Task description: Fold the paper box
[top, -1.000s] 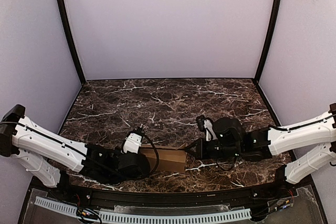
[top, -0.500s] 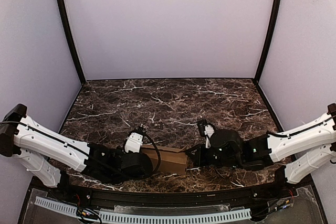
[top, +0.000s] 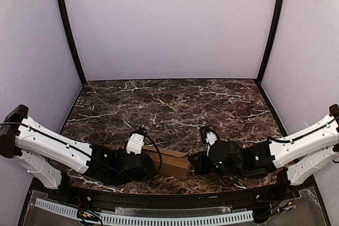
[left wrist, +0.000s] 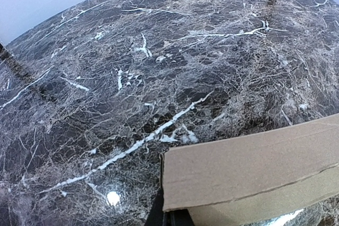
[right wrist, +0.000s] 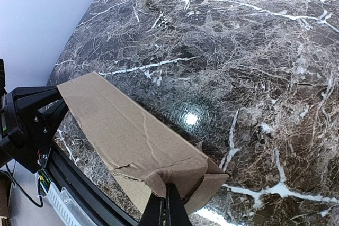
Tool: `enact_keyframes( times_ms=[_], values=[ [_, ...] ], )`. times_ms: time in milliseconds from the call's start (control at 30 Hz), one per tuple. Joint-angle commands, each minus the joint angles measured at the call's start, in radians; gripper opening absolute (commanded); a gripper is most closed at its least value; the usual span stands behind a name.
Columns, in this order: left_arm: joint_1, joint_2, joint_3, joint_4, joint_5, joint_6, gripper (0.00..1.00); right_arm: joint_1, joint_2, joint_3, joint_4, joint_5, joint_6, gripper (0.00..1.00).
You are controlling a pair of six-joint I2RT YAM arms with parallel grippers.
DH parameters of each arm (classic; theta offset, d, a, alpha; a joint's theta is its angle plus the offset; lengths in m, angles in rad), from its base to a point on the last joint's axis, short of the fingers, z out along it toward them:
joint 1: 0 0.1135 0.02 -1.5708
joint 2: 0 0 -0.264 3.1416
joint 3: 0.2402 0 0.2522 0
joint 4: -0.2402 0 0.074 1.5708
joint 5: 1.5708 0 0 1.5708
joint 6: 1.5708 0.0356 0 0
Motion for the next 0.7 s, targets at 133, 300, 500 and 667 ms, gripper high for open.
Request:
enact_keyframes(
  times_ms=[133,300,500,667],
  values=[
    [-0.016,0.025,0.01,0.002,0.11,-0.039,0.0,0.069,0.067,-0.005,-0.204,-0.039,0.088,0.0],
    [-0.016,0.026,0.009,-0.007,0.106,-0.052,0.0,0.088,0.098,0.004,-0.23,-0.038,0.121,0.0],
    [-0.016,0.026,0.007,-0.009,0.105,-0.063,0.0,0.11,0.123,0.028,-0.322,-0.013,0.179,0.0],
    [-0.016,0.026,0.006,-0.01,0.106,-0.071,0.0,0.134,0.158,0.057,-0.369,-0.003,0.204,0.0]
  ],
)
